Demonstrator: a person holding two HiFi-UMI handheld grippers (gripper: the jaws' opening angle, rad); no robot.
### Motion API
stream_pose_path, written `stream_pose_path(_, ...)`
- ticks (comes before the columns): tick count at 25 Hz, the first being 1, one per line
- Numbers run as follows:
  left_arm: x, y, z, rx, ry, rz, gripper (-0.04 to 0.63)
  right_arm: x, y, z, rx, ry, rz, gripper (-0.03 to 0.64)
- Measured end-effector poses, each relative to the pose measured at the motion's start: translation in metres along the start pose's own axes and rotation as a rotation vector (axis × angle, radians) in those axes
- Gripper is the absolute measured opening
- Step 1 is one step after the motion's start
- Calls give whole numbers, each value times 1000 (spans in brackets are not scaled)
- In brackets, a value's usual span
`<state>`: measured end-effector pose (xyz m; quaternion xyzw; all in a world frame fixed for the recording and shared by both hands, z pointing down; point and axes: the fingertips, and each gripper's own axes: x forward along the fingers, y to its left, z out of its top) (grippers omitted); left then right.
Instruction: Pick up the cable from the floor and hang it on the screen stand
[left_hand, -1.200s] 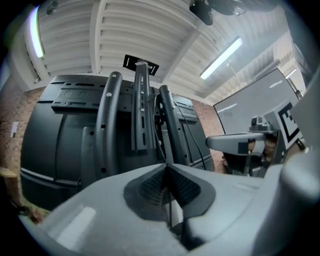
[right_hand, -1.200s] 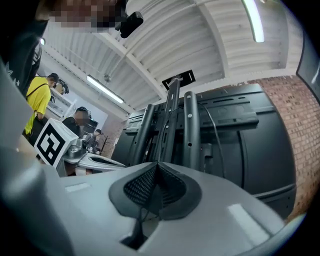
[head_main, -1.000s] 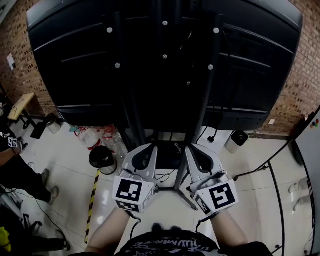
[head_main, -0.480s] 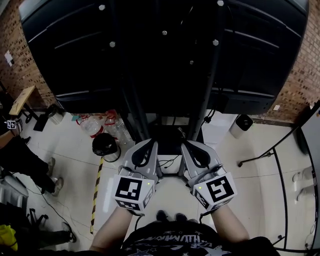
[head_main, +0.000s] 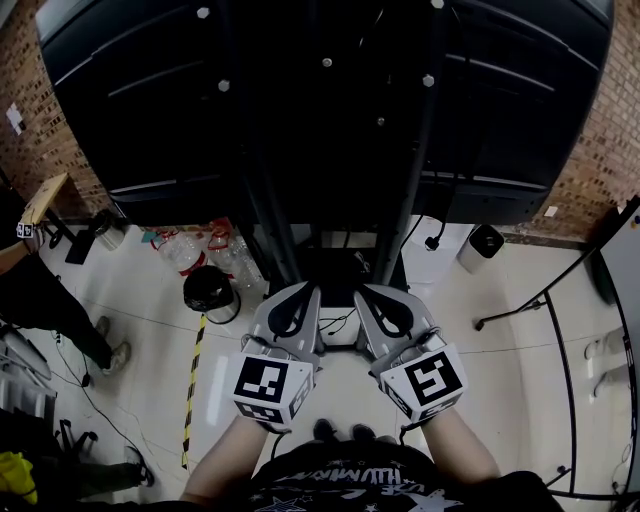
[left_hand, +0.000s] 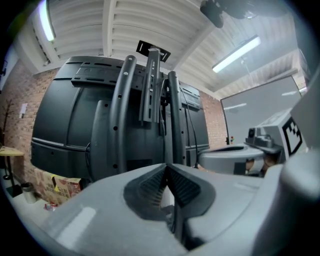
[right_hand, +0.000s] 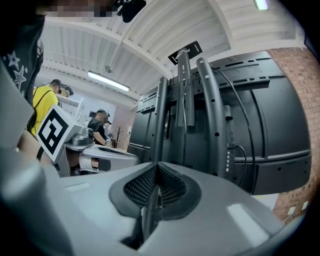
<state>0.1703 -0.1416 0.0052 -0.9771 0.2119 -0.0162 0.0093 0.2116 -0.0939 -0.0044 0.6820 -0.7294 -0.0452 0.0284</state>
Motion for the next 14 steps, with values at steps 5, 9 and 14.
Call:
stream_pose_path(5,0,-5,0,4,1,-22,5,-1,1,-1,-4,12,0,6)
stream_pose_path(9,1,-6,-1,1,3,-31,5,-3,0,-3,-7,20,-7,7)
stream_pose_path(14,1,-7,-2,-8,4,-39,5,-6,-3,-5,-6,34,-22,6)
